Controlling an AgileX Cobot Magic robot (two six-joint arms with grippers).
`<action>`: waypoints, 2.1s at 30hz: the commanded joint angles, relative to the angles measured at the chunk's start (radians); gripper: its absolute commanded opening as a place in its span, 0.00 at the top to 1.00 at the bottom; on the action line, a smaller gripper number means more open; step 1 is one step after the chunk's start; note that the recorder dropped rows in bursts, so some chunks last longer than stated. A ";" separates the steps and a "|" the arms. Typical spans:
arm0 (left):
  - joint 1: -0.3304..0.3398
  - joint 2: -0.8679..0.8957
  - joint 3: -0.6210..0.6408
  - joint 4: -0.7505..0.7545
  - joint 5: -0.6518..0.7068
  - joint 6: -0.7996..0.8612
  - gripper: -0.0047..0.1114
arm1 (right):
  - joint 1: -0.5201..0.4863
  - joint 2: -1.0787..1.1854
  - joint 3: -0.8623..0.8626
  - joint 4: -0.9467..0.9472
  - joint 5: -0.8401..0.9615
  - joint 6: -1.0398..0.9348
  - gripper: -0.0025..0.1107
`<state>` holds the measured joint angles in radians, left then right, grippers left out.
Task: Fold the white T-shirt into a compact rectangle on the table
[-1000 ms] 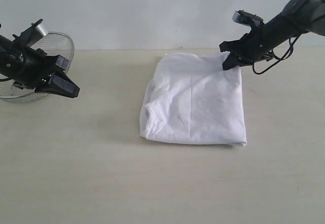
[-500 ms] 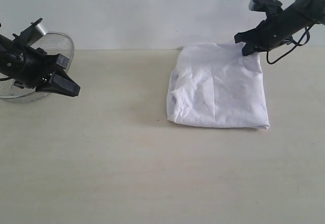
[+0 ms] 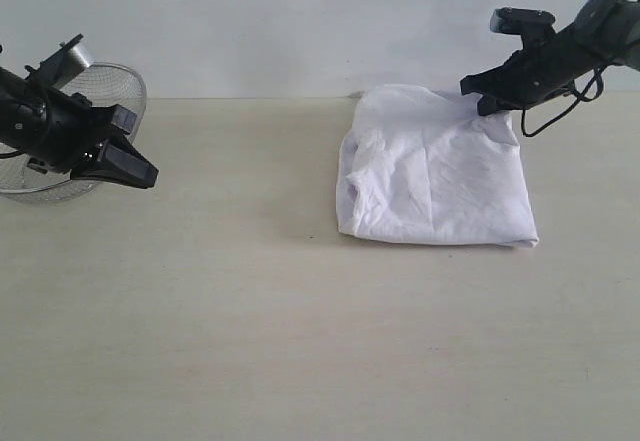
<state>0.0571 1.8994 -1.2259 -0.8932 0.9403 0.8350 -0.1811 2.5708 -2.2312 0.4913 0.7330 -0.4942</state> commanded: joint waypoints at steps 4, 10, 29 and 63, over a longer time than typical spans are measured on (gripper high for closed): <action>0.002 -0.003 -0.006 -0.014 -0.002 0.007 0.92 | -0.008 -0.007 -0.007 -0.004 -0.056 -0.010 0.98; 0.002 -0.003 -0.006 -0.015 -0.006 0.007 0.92 | -0.008 -0.007 -0.007 0.016 -0.107 -0.020 0.98; 0.002 -0.003 -0.006 -0.015 -0.006 0.007 0.92 | -0.009 -0.103 -0.007 0.045 -0.143 -0.032 0.44; 0.000 -0.154 0.000 -0.090 -0.032 0.182 0.92 | -0.009 -0.372 -0.003 0.041 0.457 -0.071 0.98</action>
<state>0.0571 1.8093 -1.2259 -0.9677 0.9059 0.9987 -0.1850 2.2689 -2.2311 0.4934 1.0814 -0.5501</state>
